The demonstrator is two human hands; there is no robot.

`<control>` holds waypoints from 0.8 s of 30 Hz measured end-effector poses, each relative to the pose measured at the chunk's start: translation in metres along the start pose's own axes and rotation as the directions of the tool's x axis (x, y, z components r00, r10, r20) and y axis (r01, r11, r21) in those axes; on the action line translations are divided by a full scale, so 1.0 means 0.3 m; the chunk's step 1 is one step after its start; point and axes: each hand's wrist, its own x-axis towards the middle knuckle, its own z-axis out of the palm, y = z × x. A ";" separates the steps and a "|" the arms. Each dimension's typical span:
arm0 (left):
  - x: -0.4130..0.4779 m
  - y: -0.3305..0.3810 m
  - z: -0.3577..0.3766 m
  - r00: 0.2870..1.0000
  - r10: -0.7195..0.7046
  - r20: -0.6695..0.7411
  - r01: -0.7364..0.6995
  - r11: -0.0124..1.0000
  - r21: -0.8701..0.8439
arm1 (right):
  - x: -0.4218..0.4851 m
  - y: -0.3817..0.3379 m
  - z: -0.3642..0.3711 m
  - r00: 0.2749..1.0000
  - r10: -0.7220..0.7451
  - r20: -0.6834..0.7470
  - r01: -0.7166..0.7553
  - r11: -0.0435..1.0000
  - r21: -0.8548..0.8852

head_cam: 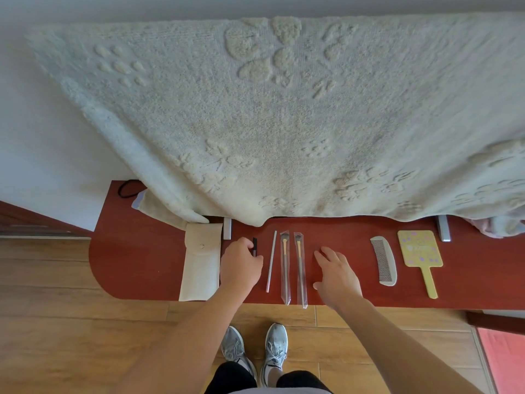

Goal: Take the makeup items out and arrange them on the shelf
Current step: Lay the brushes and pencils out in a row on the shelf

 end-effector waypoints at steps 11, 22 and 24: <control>-0.016 0.102 0.056 0.984 0.090 0.152 -0.116 0.979 0.167 | -0.002 0.002 0.000 1.000 -0.017 -0.008 0.017 1.000 0.003; -0.019 0.100 0.050 0.988 0.056 0.145 -0.077 0.987 0.140 | 0.000 0.009 0.001 1.000 -0.019 -0.004 0.019 1.000 0.002; -0.026 0.101 0.033 0.990 0.049 0.131 -0.061 0.994 0.090 | -0.001 0.006 0.000 1.000 -0.020 -0.002 0.020 1.000 0.000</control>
